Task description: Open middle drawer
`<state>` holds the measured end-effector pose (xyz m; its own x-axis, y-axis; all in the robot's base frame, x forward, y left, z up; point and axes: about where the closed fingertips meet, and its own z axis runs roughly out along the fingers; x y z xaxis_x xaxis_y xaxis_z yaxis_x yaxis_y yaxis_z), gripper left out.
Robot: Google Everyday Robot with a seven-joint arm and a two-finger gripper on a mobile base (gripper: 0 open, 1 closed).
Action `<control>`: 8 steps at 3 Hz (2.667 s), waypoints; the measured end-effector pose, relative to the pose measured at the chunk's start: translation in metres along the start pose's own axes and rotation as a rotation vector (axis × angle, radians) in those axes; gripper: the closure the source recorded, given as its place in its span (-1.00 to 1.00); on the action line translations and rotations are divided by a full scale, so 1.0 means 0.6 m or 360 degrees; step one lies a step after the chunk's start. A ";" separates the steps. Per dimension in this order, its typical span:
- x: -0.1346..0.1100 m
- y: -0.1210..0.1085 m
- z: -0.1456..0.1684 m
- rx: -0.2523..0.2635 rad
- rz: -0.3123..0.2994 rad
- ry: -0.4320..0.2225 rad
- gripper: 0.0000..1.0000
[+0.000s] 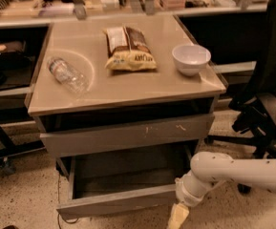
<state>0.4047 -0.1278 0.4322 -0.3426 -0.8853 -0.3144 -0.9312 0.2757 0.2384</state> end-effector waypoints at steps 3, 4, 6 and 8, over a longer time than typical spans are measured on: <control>0.018 0.050 -0.018 0.0007 0.0017 -0.0015 -1.00; 0.019 0.042 -0.005 0.0010 -0.0009 -0.0003 -1.00; 0.036 0.038 0.037 -0.0044 -0.0024 0.0068 -1.00; 0.058 0.074 0.027 -0.0077 -0.0003 0.0013 -1.00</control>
Offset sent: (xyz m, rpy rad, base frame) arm -0.0209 -0.0036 0.0121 0.0072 0.0143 -0.0329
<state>0.3498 -0.1401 0.4167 -0.3395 -0.8890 -0.3074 -0.9248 0.2557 0.2818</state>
